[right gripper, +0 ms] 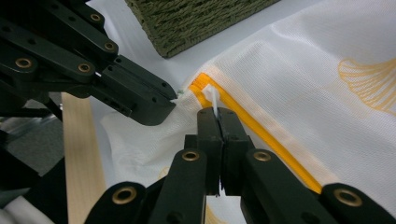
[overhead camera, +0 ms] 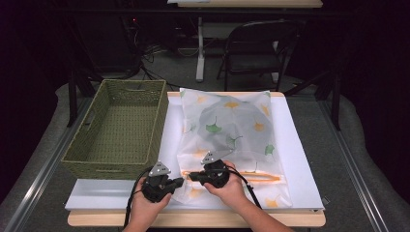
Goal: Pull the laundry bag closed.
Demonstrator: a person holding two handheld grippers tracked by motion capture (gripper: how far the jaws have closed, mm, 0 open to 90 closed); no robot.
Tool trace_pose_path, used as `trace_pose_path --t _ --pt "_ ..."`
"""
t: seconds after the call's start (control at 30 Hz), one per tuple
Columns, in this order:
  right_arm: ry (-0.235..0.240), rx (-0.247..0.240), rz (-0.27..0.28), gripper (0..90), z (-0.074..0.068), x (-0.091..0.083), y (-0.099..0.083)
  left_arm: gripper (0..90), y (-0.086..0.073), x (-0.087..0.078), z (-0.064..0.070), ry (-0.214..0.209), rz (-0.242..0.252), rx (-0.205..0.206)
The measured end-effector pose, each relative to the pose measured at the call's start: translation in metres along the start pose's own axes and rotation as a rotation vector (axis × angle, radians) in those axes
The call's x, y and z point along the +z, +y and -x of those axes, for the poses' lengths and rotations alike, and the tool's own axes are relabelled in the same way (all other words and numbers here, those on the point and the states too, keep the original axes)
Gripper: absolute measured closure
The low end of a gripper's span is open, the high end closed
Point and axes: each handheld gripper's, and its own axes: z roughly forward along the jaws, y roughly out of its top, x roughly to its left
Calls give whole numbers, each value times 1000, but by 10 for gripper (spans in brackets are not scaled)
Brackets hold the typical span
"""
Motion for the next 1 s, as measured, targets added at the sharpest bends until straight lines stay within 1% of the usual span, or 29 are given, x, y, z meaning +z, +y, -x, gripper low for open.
trace_pose_path --t 0.03,0.07,0.1,0.13,0.17,0.2,0.23,0.3,0.4,0.43,0.47,0.53,0.57,0.6,0.67,0.7,0.73,0.77,0.8,0.87,0.9,0.93,0.97,1.0 --pt "8 10 4 881 1 0 0 896 0 0 0 0 -4 9" --pt "8 10 4 881 1 0 0 896 0 0 0 0 -4 9" --pt "19 25 10 873 2 1 0 896 0 0 1 -5 -8 10" --pt "19 25 10 873 2 1 0 896 0 0 1 -5 -8 10" --pt "26 32 11 869 2 3 0 896 -1 1 3 -11 -2 0" --pt "27 30 8 869 2 4 0 896 -1 1 4 -10 -7 15" --pt "28 22 5 868 3 5 1 896 -1 2 6 -2 -4 15" --pt "28 24 5 866 2 6 1 896 -1 2 5 -10 -12 25" --pt "28 18 1 867 1 7 2 896 -2 1 5 -10 -11 25" --pt "28 16 1 875 1 7 2 896 -2 2 5 -11 -10 17" --pt "29 16 -1 892 1 7 2 896 -2 1 5 -9 -12 19" --pt "27 10 -5 898 0 7 2 896 -2 0 4 -4 -12 26" --pt "25 2 -6 899 0 6 2 896 -2 0 3 -5 -11 14" --pt "27 6 -6 899 0 5 2 896 -2 -1 2 0 -13 14" --pt "40 27 -5 899 2 3 2 894 -2 -3 -1 4 -14 4" --pt "48 36 -7 899 3 2 3 893 -3 -3 -1 8 -8 -11" --pt "57 48 -3 899 3 1 3 892 -3 -3 -3 21 -13 -2" --pt "63 54 -3 899 4 1 3 887 -3 -3 -4 16 -16 -10" --pt "65 62 -7 899 3 1 3 871 -3 -4 -5 15 -16 -19" --pt "65 61 -8 900 3 1 3 794 -4 -4 -5 17 -15 -25" --pt "66 64 -12 900 2 1 3 770 -3 -4 -6 15 -12 -45" --pt "66 64 -13 899 2 1 3 747 -3 -4 -6 15 -12 -45" --pt "66 64 -13 899 2 1 3 747 -3 -3 -7 15 -8 -50" --pt "66 64 -13 899 2 1 3 719 -3 -3 -7 15 -8 -50"
